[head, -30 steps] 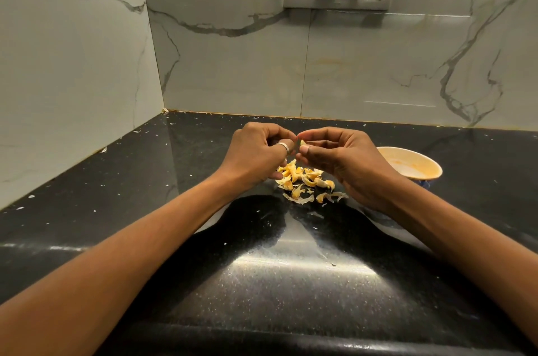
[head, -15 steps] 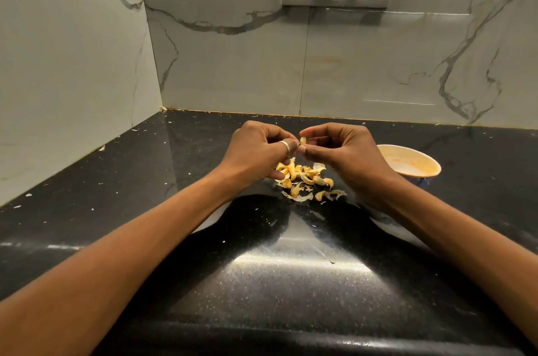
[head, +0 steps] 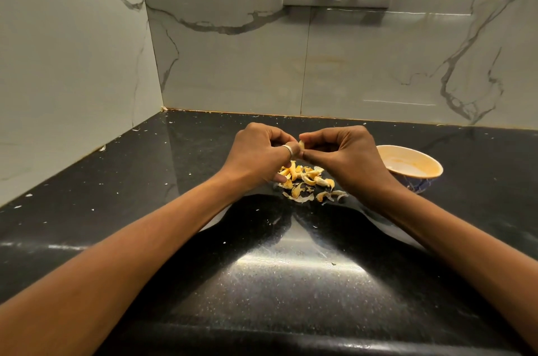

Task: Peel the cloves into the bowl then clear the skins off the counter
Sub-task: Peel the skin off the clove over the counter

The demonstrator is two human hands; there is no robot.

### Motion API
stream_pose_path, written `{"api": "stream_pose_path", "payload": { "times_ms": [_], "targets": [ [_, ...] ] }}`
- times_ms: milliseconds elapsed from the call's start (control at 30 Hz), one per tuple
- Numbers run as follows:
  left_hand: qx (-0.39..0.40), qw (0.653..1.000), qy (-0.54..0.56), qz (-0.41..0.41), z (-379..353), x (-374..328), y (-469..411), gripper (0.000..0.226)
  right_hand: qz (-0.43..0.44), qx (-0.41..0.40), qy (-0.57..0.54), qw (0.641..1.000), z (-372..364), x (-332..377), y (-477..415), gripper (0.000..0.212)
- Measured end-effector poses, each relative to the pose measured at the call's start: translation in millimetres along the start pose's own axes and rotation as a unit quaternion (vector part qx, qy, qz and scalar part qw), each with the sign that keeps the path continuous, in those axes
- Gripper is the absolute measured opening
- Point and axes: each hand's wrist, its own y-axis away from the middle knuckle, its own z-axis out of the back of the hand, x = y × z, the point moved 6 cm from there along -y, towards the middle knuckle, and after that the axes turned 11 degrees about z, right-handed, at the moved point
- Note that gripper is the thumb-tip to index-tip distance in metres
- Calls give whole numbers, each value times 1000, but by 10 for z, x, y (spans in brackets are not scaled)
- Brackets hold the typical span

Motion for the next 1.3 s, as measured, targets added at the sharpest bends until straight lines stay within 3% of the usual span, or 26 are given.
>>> {"api": "stream_pose_path", "payload": {
  "times_ms": [233,767,1033,1300],
  "targets": [
    [7,1000,-19,0,-18,-1,4,6,-4,-5,4,1000,-7,11,26,26],
    [37,999,27,18,-11,-10,13,7,-118,0,-193,974,-59,-128,17,29],
    [63,995,67,39,-16,0,15,10,-145,12,-239,960,-62,-148,10,22],
    [36,995,72,58,29,30,-20,19,-150,8,-258,954,-43,-139,9,24]
  ]
}}
